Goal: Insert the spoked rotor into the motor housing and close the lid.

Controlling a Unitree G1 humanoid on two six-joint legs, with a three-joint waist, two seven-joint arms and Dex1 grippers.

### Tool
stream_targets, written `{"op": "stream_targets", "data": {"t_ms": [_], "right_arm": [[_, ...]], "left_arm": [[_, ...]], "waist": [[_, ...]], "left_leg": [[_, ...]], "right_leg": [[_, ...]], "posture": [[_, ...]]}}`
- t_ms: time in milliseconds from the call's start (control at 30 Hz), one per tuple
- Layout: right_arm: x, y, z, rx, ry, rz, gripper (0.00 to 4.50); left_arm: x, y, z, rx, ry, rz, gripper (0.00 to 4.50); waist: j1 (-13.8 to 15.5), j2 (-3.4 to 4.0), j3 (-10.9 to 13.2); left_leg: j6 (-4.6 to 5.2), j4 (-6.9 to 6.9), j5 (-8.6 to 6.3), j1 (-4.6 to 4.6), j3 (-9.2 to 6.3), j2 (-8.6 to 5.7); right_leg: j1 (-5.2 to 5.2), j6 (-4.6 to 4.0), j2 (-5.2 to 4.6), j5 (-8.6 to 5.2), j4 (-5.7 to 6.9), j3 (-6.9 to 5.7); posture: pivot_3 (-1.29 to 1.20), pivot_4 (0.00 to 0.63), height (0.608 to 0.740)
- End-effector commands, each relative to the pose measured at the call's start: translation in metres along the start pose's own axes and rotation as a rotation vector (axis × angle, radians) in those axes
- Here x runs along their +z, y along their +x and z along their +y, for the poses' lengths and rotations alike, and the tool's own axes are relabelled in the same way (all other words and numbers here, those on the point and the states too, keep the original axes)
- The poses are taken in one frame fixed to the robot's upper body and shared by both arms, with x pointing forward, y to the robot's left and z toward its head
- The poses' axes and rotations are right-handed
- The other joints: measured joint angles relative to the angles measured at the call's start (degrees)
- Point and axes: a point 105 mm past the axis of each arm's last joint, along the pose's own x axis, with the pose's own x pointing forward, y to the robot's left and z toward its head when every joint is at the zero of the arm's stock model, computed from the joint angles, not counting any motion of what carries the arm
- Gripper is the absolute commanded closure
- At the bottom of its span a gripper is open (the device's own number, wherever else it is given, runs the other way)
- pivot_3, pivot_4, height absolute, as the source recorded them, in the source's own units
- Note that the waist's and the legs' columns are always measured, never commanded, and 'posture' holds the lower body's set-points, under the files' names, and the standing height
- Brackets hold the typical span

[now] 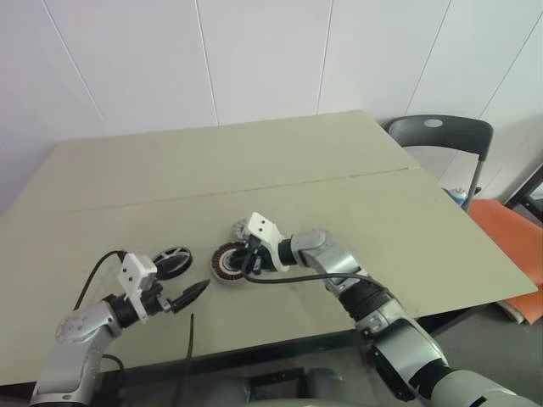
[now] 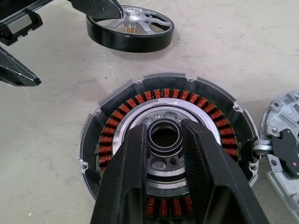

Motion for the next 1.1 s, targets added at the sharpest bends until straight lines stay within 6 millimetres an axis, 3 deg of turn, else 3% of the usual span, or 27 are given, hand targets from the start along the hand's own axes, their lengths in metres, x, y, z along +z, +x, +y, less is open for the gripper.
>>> {"op": "stream_targets", "data": {"t_ms": [33,1100], "right_arm": [[0.004,0.003,0.000,-0.001,-0.029,-0.005,3.75],[-0.007,-0.003,-0.008,-0.021,-0.038,0.052,3.75]], "left_arm": [[0.011,-0.001,0.003,0.002,0.035,-0.028,0.00],[0.009,0.000,0.006,0.002,0.042,-0.022,0.00]], "waist": [[-0.02,0.00,0.00],[0.09,0.00,0.00]], "left_leg": [[0.00,0.00,0.00,0.01,0.00,0.00],[0.00,0.03,0.00,0.03,0.00,0.00]], "right_leg": [[0.01,0.00,0.00,0.00,0.00,0.00],[0.05,0.00,0.01,-0.01,0.00,0.00]], "posture": [[0.00,0.000,0.740],[0.00,0.000,0.740]]}}
